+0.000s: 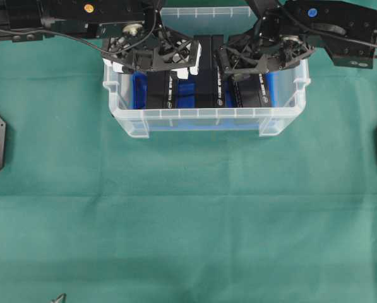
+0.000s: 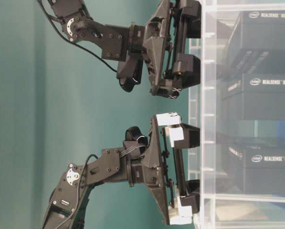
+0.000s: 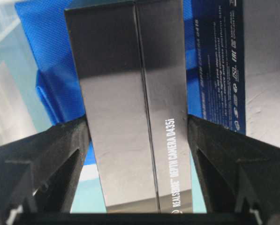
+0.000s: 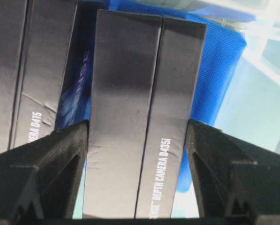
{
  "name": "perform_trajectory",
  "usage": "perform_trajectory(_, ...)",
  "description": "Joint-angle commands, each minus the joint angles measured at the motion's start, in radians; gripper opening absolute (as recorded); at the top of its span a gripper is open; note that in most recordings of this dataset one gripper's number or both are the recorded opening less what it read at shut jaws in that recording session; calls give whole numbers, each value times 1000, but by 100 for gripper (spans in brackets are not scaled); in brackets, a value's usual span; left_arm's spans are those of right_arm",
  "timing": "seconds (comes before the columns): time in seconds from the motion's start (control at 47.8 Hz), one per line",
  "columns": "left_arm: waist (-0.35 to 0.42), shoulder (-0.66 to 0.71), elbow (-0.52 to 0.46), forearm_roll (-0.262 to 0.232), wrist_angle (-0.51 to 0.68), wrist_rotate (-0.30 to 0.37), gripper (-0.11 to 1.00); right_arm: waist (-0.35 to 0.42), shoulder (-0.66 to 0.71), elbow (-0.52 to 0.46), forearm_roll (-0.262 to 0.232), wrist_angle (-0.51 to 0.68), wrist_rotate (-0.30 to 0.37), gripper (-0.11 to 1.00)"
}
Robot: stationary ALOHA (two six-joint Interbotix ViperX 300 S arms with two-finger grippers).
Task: Take the box out of the case with both arms.
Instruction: 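Close both grippers on the left and right black boxes, then lift both held boxes straight up out of the bin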
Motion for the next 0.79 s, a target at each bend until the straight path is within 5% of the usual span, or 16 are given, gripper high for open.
perform_trajectory(0.0,-2,-31,-12,-2,11,-2,64,-6,-12,-5,-11,18,-6,65)
perform_trajectory(0.418,-2,-38,-100,-2,83,-2,64,-8,-41,-64,-29,26,-6,65)
perform_trajectory(0.774,-12,-40,-272,-3,204,-3,64,-11,-92,-169,-67,137,-6,65)
